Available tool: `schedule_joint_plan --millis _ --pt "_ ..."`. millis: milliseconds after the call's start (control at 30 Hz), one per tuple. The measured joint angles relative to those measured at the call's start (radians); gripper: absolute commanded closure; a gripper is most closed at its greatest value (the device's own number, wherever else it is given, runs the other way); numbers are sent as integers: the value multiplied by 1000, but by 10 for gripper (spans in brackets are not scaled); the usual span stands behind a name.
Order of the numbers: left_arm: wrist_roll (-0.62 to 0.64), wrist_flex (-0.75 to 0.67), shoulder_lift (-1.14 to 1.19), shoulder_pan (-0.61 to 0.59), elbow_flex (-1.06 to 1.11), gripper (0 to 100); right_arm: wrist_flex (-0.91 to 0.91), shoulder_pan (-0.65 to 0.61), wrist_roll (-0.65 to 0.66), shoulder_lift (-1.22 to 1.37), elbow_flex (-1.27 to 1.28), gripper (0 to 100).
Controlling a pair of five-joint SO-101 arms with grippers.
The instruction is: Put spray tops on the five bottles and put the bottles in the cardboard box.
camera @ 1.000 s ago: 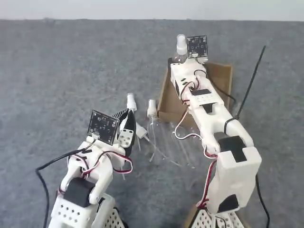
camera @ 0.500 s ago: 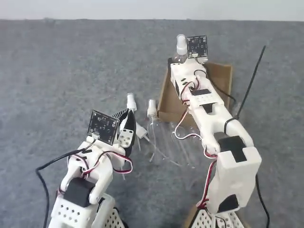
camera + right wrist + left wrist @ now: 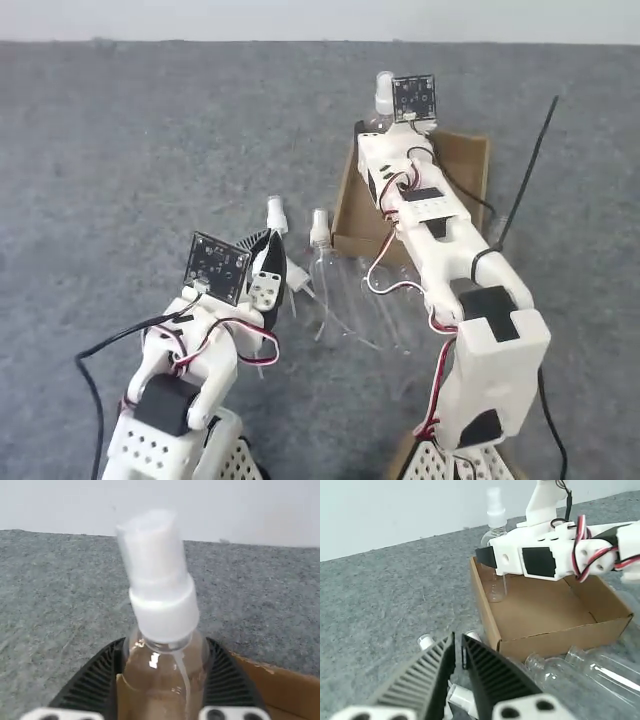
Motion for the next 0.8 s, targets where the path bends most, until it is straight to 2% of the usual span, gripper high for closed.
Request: schedule_joint_plan --millis 167,800 --pt "0 0 0 0 0 988 0 -2 0 0 0 777" --pt "0 0 0 0 0 988 2 0 25 3 0 776"
